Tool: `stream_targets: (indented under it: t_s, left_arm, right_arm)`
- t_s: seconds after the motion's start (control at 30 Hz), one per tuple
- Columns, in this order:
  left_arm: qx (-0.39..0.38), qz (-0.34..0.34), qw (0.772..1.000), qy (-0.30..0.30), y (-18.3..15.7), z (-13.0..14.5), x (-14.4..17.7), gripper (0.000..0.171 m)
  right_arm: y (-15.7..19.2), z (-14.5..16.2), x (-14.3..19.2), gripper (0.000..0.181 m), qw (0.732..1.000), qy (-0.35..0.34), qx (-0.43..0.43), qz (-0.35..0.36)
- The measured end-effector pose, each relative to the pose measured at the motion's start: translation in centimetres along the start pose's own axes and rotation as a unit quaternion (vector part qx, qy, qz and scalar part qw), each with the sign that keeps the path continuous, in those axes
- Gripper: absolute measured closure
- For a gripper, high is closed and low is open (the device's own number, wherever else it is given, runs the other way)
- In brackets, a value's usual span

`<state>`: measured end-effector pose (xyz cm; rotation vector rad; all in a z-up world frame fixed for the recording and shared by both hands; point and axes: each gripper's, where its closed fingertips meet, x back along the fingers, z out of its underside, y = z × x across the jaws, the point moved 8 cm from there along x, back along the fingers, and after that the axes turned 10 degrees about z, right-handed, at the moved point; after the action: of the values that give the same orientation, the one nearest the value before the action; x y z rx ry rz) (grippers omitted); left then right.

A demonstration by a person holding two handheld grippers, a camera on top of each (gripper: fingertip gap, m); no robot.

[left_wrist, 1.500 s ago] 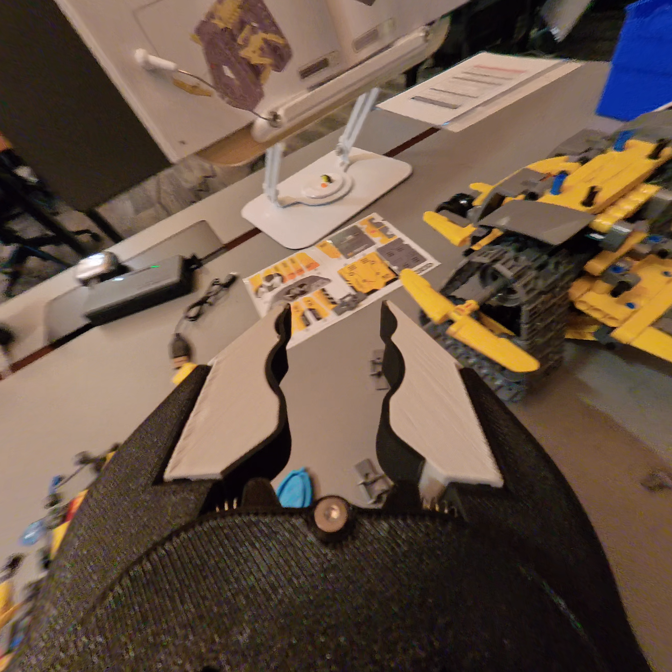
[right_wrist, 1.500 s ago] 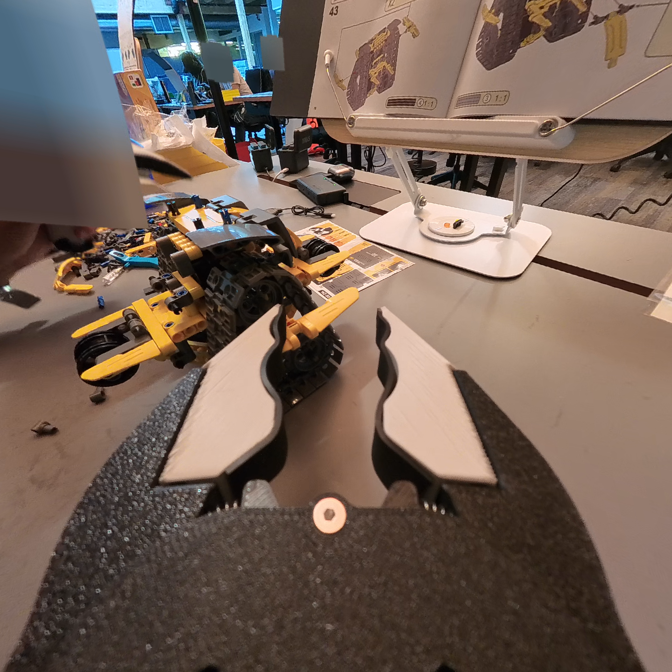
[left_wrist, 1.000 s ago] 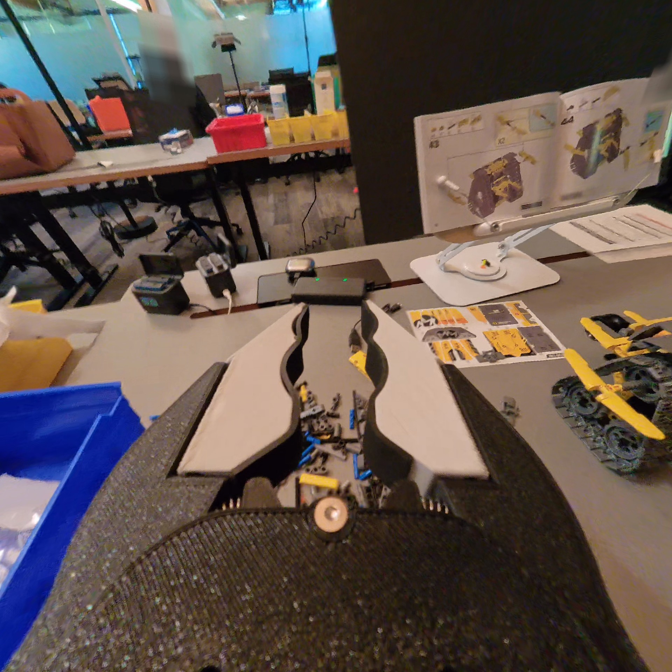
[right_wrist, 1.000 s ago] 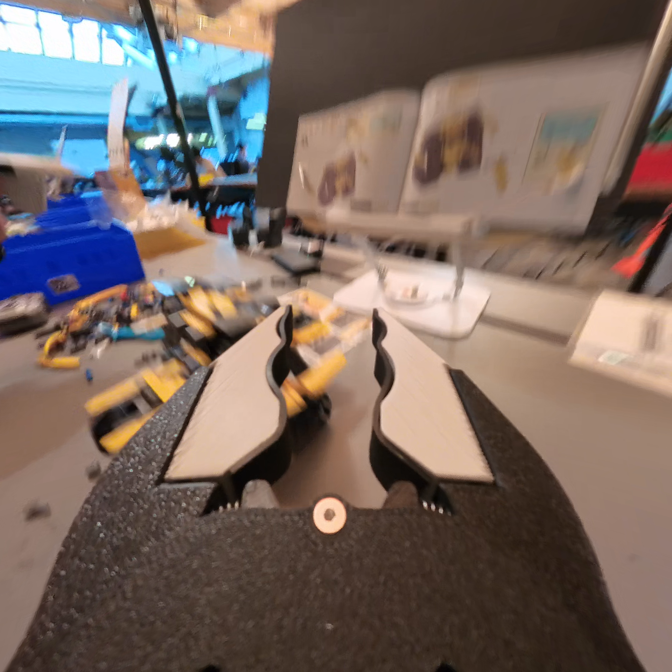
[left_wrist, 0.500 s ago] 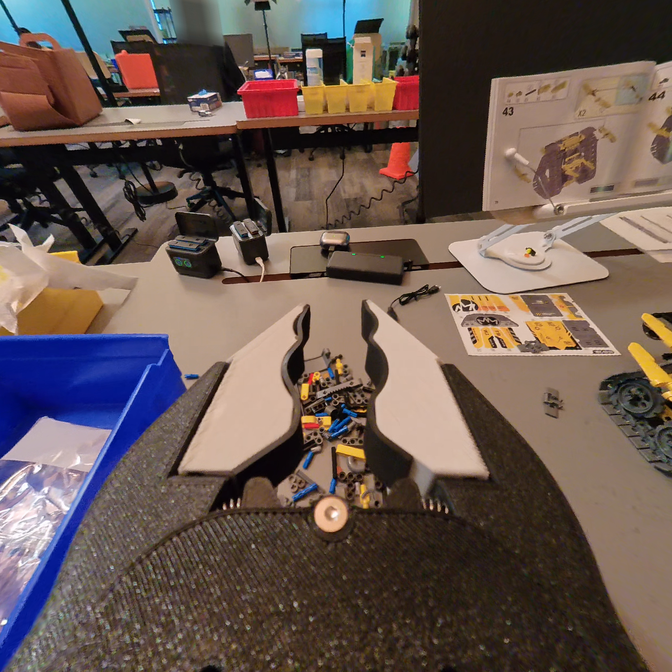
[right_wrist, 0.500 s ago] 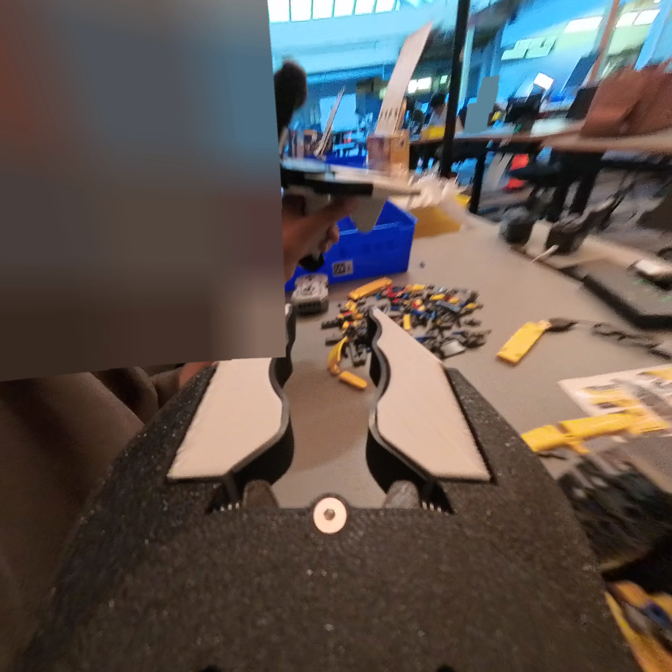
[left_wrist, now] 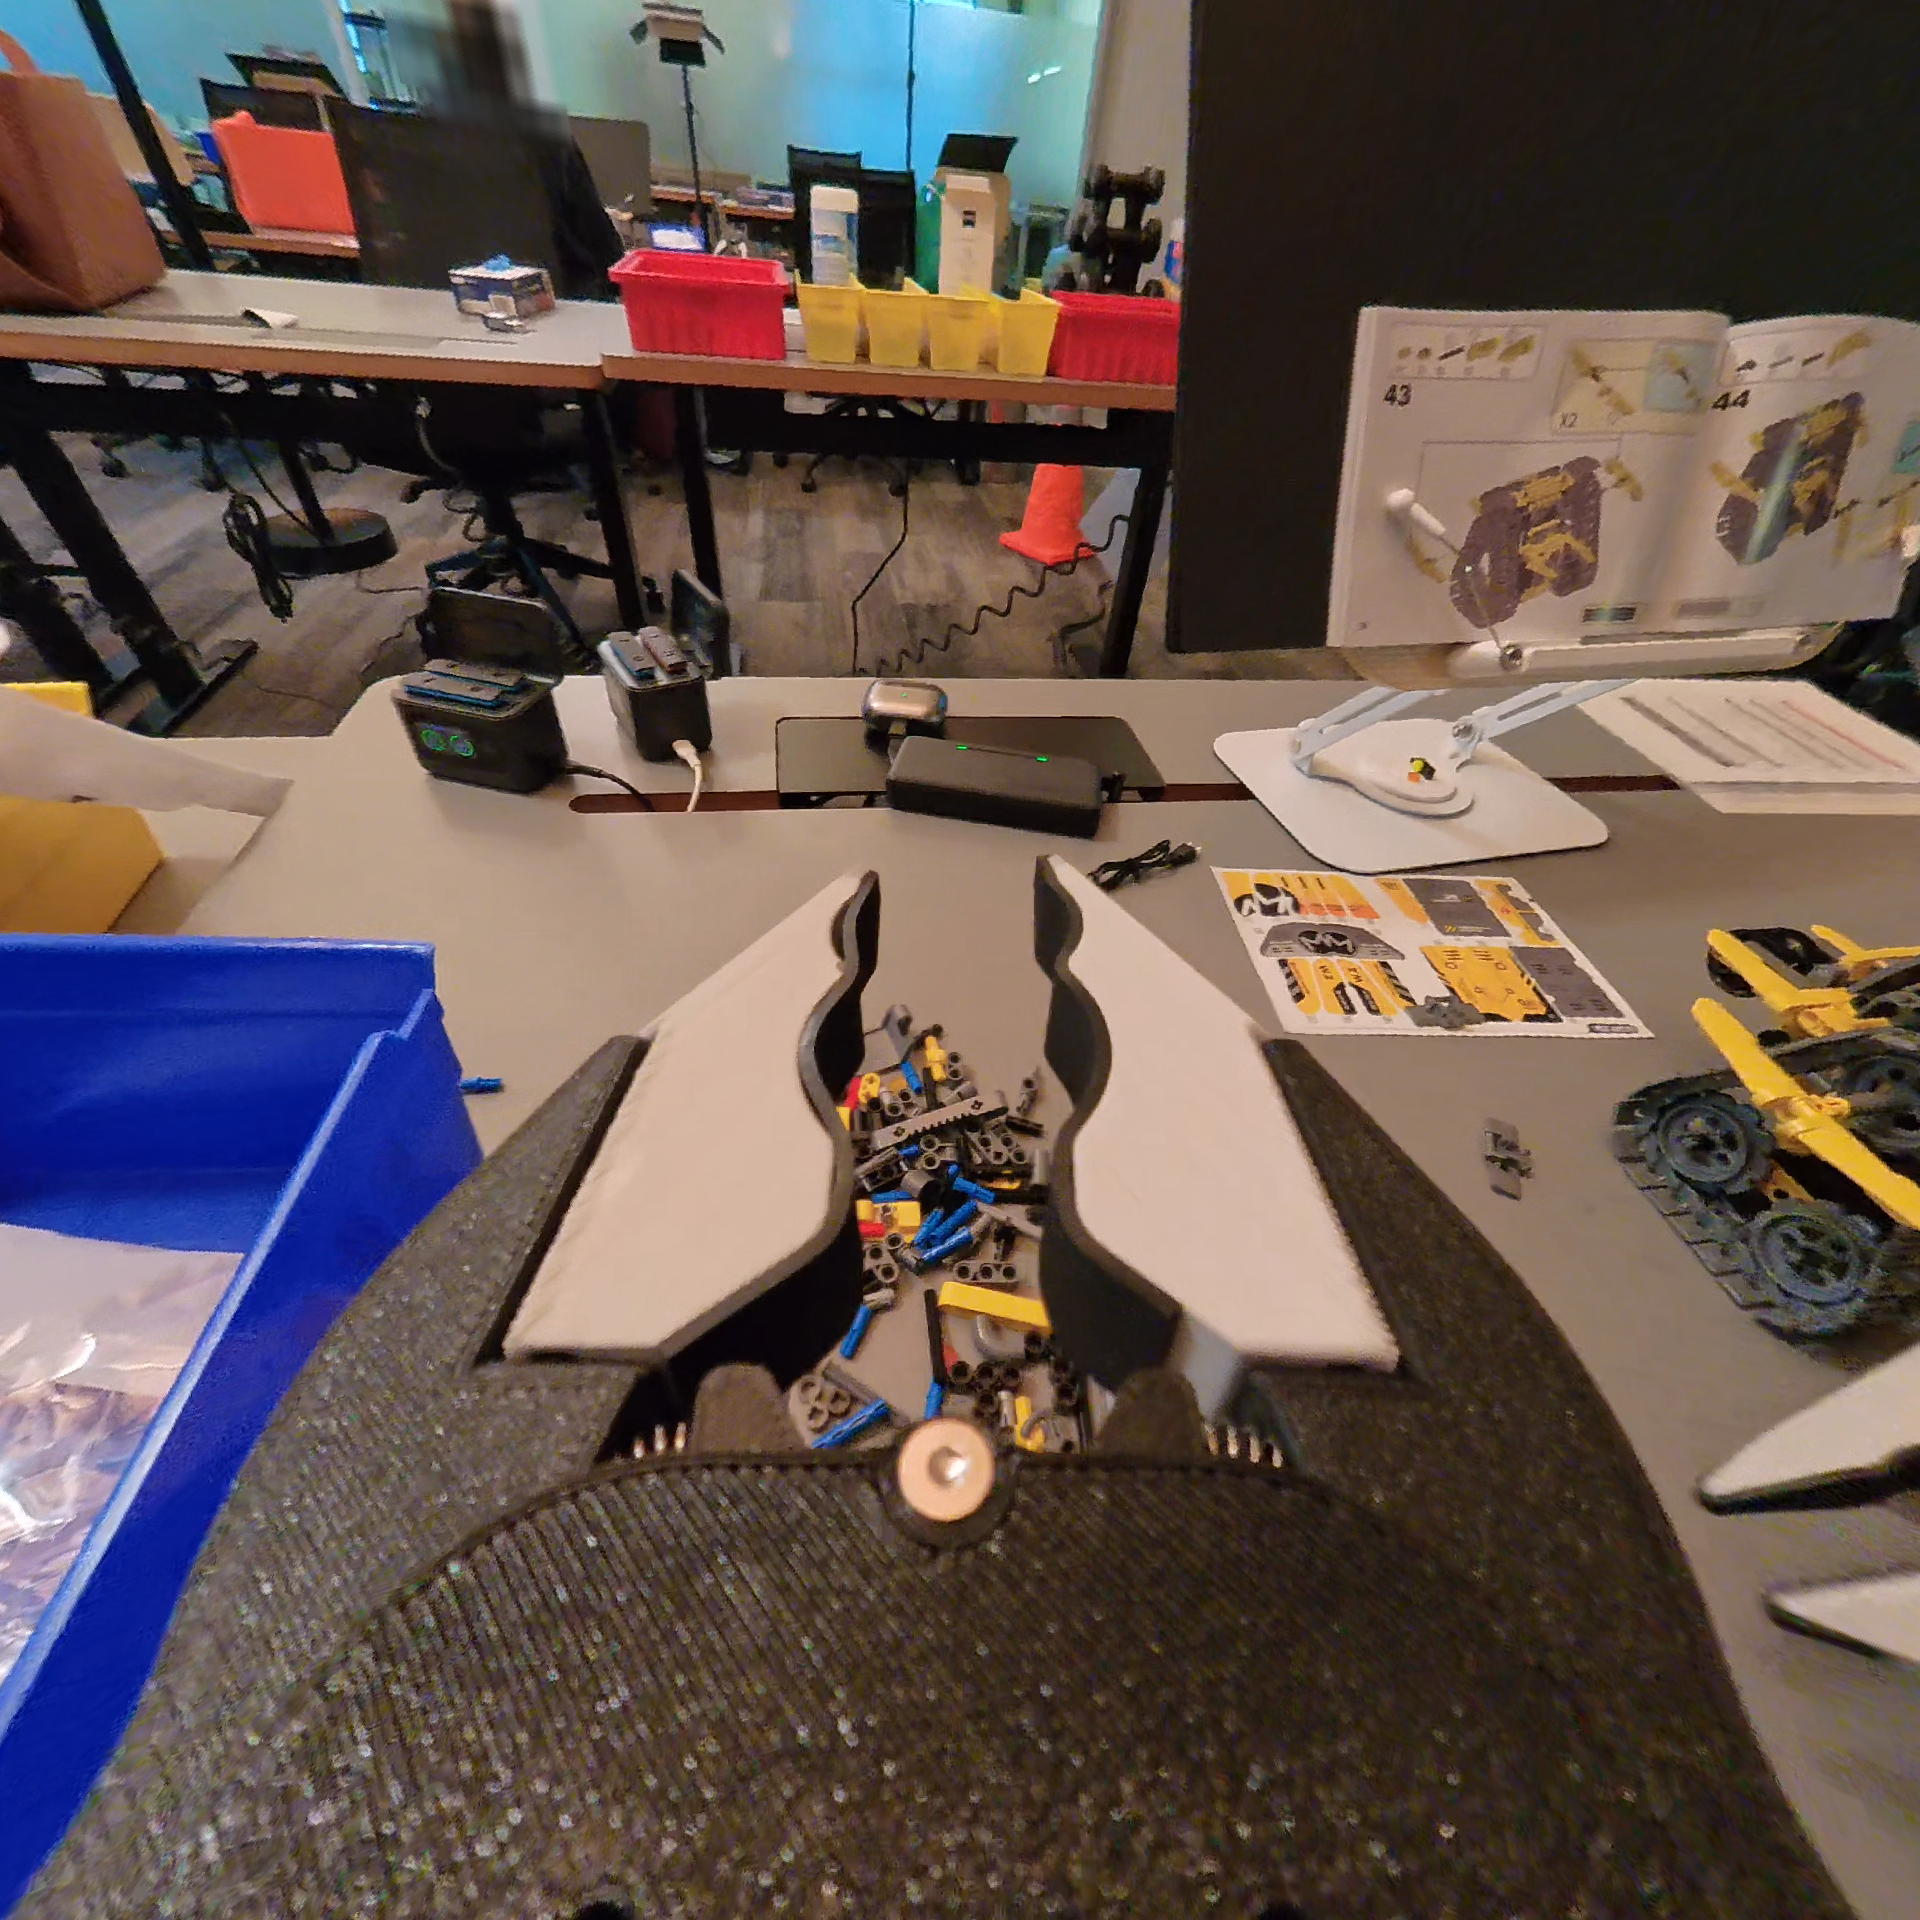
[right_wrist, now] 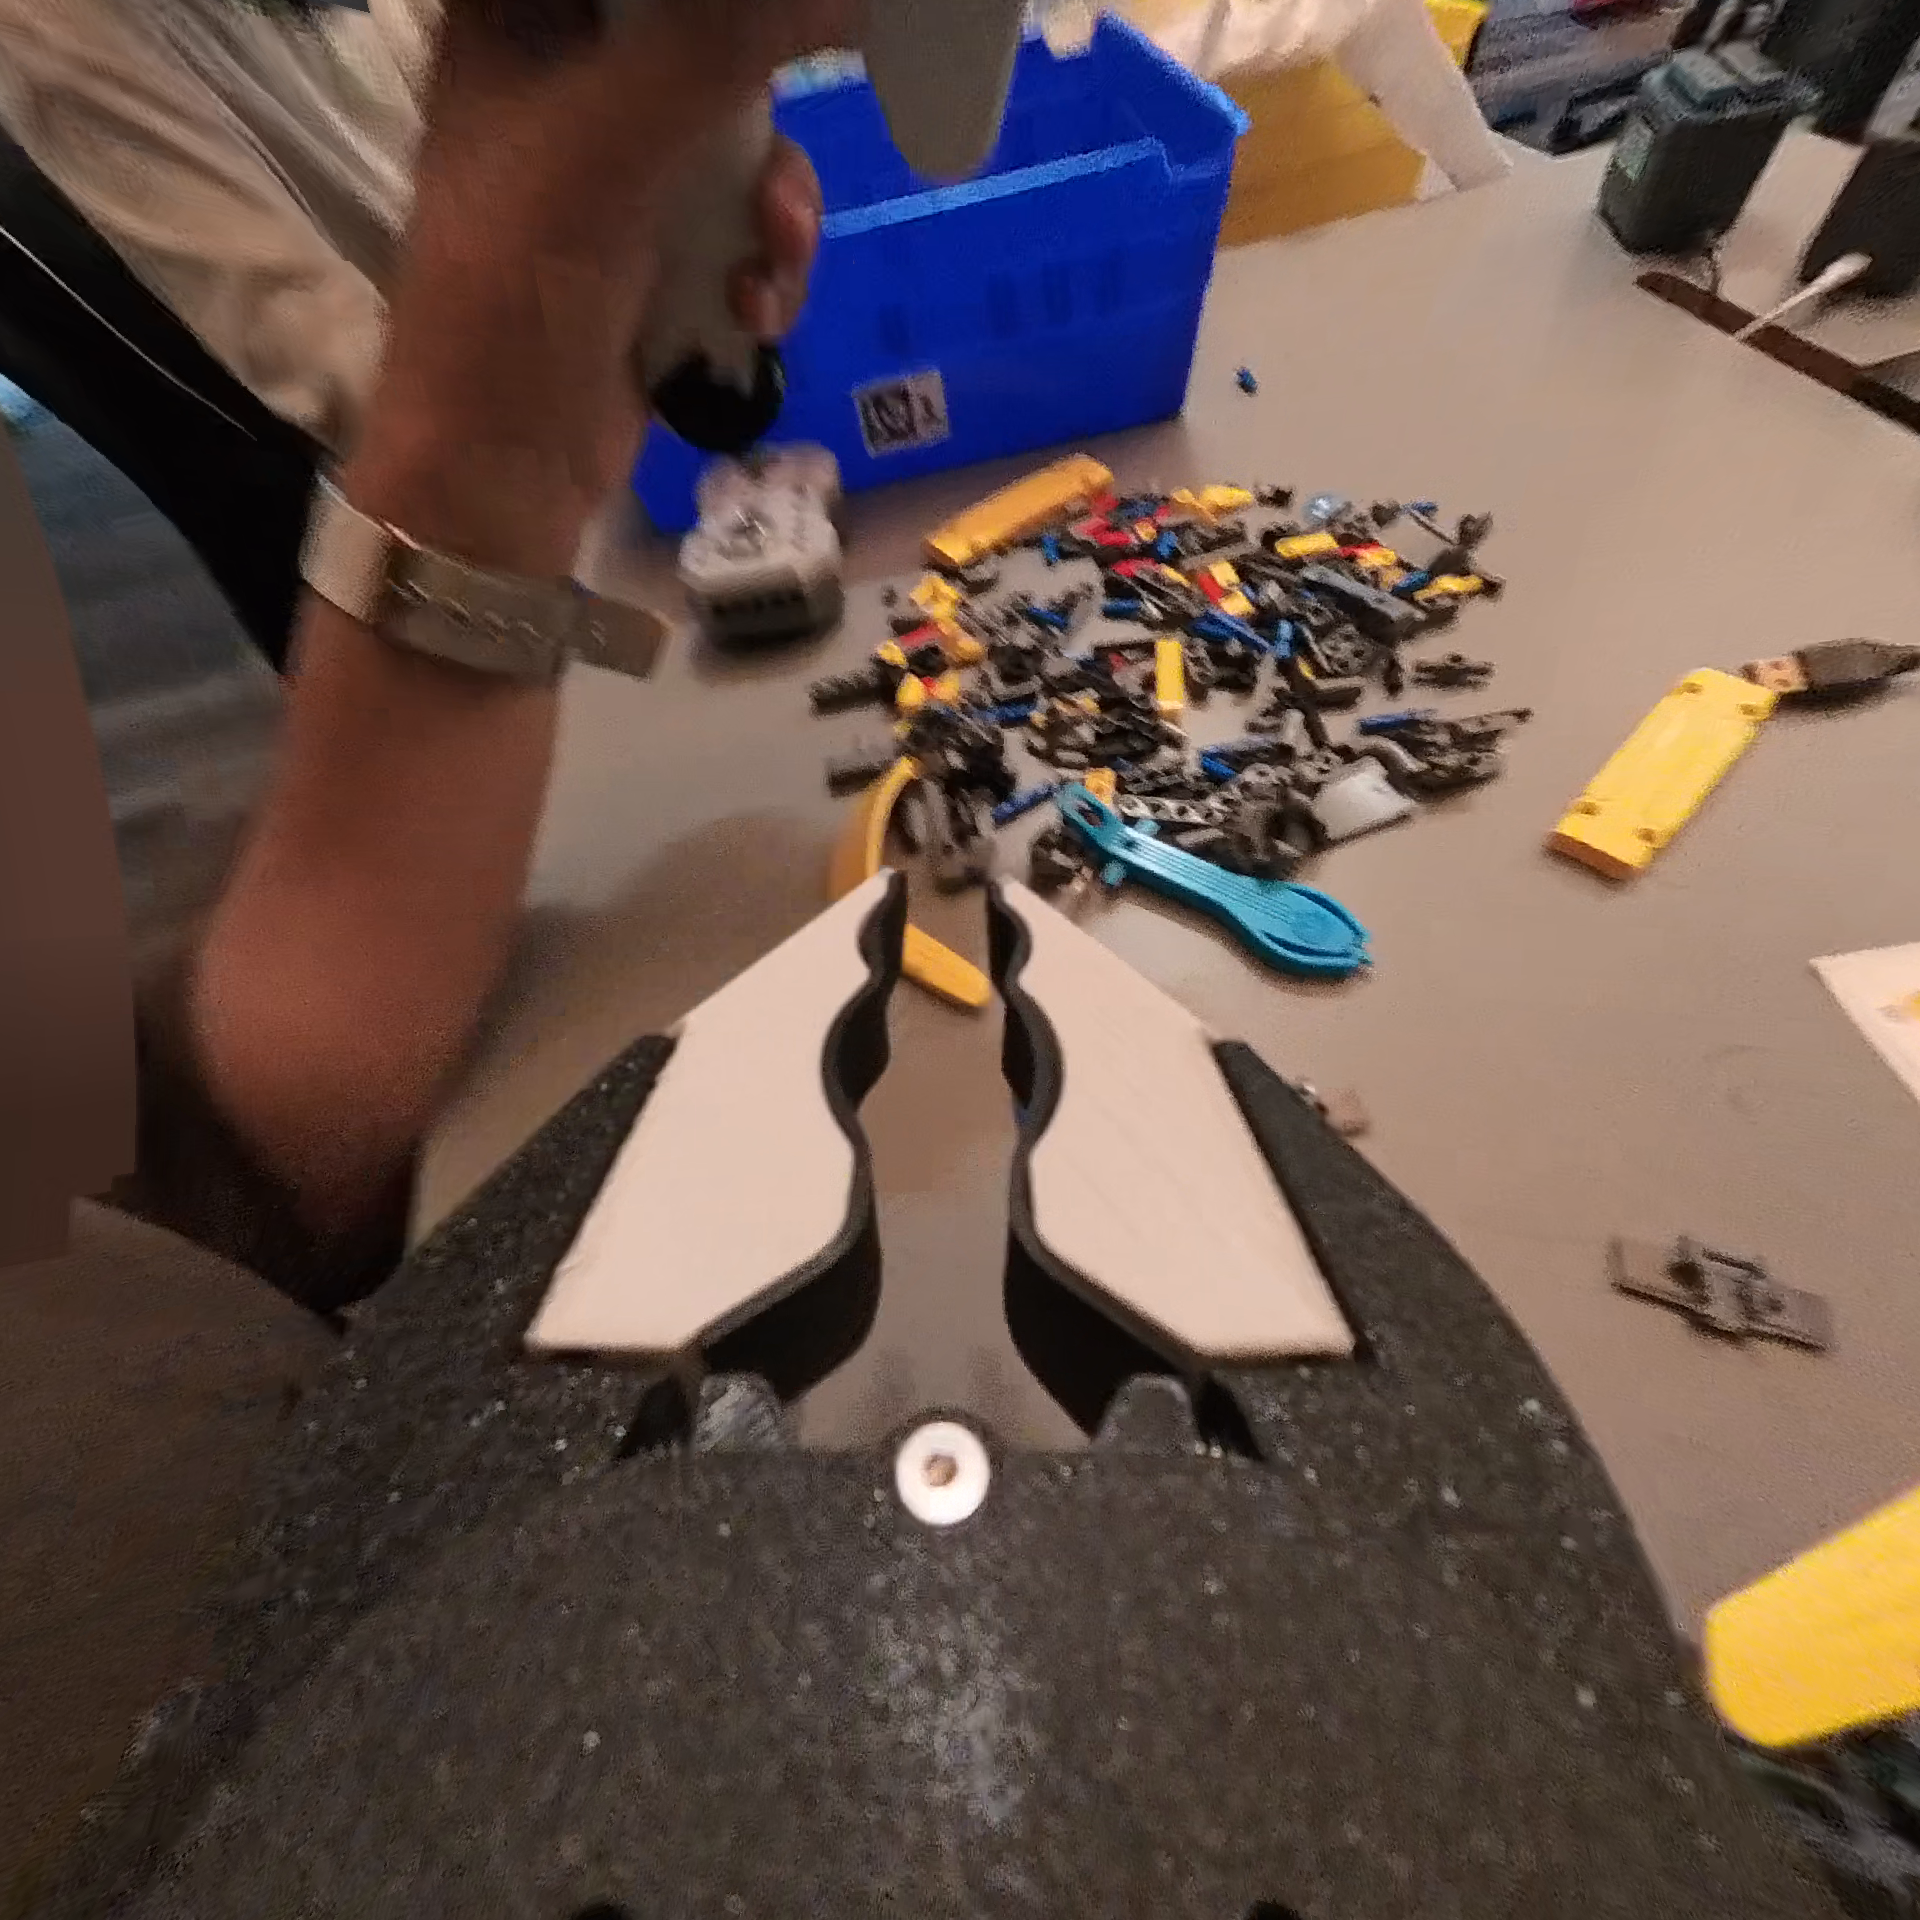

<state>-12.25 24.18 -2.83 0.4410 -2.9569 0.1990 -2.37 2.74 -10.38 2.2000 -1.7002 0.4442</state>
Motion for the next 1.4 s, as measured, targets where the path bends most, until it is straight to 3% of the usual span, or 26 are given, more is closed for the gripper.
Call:
stream_targets:
  t_s: [0.13, 0.33, 0.53, 0.73, 1.4]
  left_arm:
    - [0.015, 0.029, 0.999, 0.0, -0.2, 0.2, -0.3, 0.145]
    - [0.018, 0.033, 0.999, 0.013, -0.3, 0.7, -1.1, 0.145]
    - [0.012, 0.023, 0.999, 0.035, -0.4, 1.4, -2.1, 0.145]
    - [-0.007, -0.007, 0.999, 0.048, 0.1, 1.5, -1.9, 0.145]
    - [0.031, 0.024, 0.999, 0.005, 0.6, 1.0, -0.9, 0.142]
  right_arm:
    - [-0.6, 0.9, -0.1, 0.177, 0.998, 0.027, 0.048, 0.026]
    - [-1.6, 1.0, 1.5, 0.181, 0.998, -0.002, 0.054, 0.042]
    - [-0.5, 1.0, 2.6, 0.181, 0.998, -0.037, 0.046, 0.016]
    - [1.9, 0.7, 2.2, 0.167, 0.997, -0.06, 0.01, -0.049]
    - [3.1, 1.3, 1.6, 0.148, 0.995, -0.077, 0.021, -0.061]
